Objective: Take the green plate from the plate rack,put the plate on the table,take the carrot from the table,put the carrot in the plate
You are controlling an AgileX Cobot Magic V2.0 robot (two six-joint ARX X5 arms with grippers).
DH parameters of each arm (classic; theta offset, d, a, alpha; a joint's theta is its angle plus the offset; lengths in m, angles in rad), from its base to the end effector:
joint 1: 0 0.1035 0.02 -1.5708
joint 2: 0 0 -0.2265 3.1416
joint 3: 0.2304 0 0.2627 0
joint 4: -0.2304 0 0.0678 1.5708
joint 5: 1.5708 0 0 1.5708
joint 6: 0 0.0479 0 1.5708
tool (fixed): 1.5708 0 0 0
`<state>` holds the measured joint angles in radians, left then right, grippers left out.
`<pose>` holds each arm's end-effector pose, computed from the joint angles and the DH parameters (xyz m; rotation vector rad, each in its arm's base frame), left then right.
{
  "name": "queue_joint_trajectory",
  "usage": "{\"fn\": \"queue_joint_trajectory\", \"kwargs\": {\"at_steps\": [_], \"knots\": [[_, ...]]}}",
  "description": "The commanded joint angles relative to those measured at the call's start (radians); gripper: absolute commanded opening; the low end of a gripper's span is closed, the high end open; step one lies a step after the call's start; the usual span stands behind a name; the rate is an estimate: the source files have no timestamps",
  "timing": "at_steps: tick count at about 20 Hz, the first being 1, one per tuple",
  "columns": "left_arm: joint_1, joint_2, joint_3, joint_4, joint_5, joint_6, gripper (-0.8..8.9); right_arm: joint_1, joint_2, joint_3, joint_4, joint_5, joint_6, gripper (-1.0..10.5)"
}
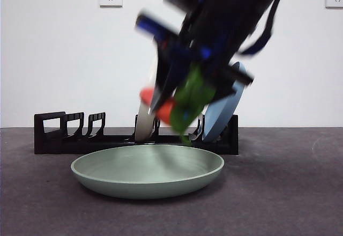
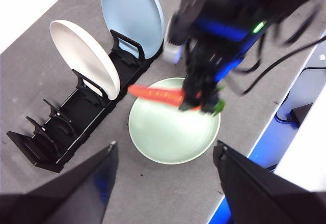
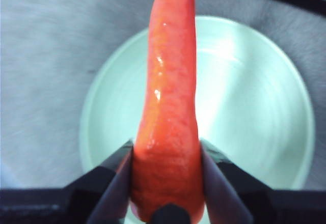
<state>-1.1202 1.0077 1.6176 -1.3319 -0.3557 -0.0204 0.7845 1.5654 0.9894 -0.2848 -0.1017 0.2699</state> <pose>0.0842 -0.1358 0.4162 0.4784 0.5539 -0.7241 0.2380 0.2445 0.1534 -0.0593 0.9370 0.7063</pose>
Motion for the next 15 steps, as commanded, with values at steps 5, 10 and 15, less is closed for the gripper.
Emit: {"fn": "queue_joint_trajectory", "kwargs": {"at_steps": [5,10,15], "knots": [[-0.001,-0.002,0.001,-0.002,-0.002,-0.010,3.14,0.023,0.185,-0.002,0.124,0.004,0.021,-0.2],[-0.001,-0.002,0.001,-0.002,-0.002,-0.010,3.14,0.024,0.222,-0.002,0.122,0.001,0.021,0.1],[-0.001,-0.002,0.001,-0.002,-0.002,-0.011,3.14,0.028,0.209,-0.001,0.124,0.000,0.021,4.9]]}}
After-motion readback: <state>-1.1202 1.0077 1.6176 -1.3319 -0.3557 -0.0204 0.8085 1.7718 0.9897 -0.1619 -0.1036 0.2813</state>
